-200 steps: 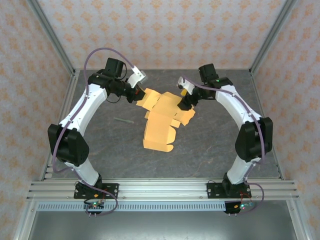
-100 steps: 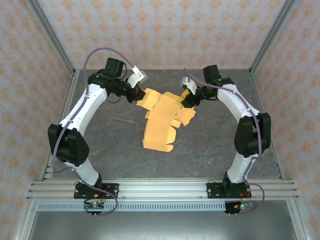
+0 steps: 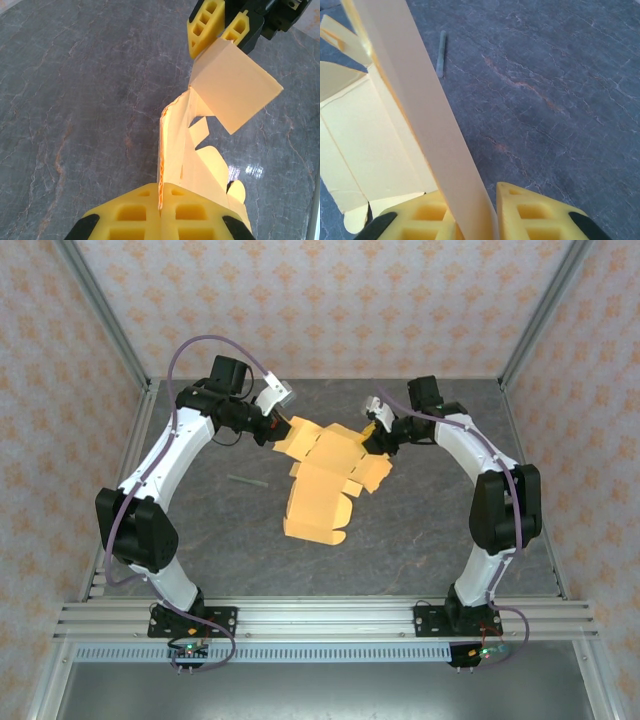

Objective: Fold the paper box

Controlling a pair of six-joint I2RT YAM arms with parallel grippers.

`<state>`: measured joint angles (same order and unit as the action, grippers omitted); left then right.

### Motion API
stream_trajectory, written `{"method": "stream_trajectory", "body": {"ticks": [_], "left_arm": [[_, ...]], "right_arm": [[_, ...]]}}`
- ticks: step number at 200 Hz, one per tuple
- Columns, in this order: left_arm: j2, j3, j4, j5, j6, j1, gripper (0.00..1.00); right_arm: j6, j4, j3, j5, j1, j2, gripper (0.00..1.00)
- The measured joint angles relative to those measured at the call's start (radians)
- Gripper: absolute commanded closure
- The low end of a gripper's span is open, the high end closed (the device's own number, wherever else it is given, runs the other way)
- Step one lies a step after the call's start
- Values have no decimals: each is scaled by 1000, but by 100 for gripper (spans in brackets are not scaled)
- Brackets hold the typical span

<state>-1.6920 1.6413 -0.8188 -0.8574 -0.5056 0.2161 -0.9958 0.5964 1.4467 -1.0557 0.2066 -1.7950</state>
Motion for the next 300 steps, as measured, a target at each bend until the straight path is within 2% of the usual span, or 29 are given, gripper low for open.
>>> {"method": "stream_trajectory", "body": {"ticks": [57, 96, 138, 228, 257, 300], "left_arm": [[-24, 0, 3, 0, 5, 0, 100], [-30, 0, 4, 0, 7, 0, 100], [-30, 0, 4, 0, 7, 0, 100], [-30, 0, 13, -1, 11, 0, 100], [-36, 0, 23, 5, 49, 0, 100], [-85, 3, 23, 27, 133, 0, 100]], "right_arm": [[5, 0, -2, -23, 0, 10, 75], [8, 1, -1, -30, 0, 10, 80], [8, 1, 0, -28, 0, 10, 75], [37, -45, 7, -8, 3, 1, 94], [70, -164, -77, 73, 32, 44, 99], [100, -385, -276, 359, 122, 177, 100]]}}
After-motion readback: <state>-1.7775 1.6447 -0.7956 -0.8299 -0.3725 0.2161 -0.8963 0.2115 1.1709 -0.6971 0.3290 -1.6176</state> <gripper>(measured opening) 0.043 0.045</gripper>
